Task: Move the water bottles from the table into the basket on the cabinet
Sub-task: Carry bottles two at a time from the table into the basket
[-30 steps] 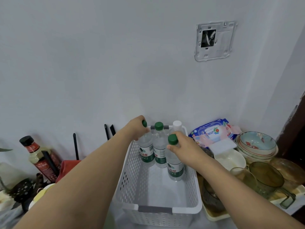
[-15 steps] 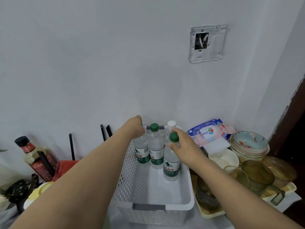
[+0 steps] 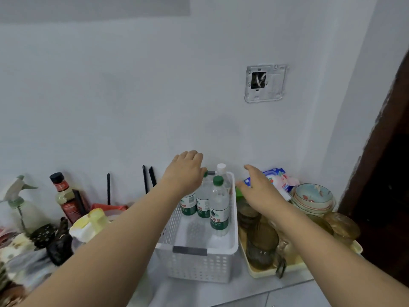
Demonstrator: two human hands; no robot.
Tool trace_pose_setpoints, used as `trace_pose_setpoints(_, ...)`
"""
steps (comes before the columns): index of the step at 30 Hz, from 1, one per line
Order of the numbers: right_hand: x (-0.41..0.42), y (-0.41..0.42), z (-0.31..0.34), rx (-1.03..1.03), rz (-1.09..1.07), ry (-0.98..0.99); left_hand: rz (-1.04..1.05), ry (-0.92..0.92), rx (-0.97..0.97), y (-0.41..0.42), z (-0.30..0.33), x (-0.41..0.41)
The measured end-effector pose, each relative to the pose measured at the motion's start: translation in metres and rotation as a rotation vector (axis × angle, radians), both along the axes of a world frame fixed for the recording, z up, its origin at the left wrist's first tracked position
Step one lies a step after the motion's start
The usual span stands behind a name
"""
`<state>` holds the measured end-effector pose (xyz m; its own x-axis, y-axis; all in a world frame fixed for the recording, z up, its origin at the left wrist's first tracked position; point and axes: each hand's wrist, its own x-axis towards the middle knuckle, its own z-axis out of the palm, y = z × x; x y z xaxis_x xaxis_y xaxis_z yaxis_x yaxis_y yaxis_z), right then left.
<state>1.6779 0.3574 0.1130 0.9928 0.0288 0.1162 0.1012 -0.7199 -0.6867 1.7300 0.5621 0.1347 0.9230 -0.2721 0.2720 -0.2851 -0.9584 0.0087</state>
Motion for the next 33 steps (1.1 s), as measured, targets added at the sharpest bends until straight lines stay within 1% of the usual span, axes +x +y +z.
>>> trace_pose_setpoints(6,-0.025,-0.007,0.014,-0.116,0.072,-0.045,0.068,-0.040,0.040,-0.001,0.012,-0.041)
trace_pose_setpoints(15,-0.056,0.003,0.029,-0.189,0.088,-0.092,0.103,-0.072,0.039,0.014,0.037,-0.087)
trace_pose_setpoints(25,-0.073,0.047,0.047,-0.212,0.107,-0.142,0.128,-0.134,0.024,0.064,0.062,-0.124)
trace_pose_setpoints(33,-0.083,0.077,0.053,-0.204,0.145,-0.159,0.203,-0.128,0.005,0.104,0.068,-0.147)
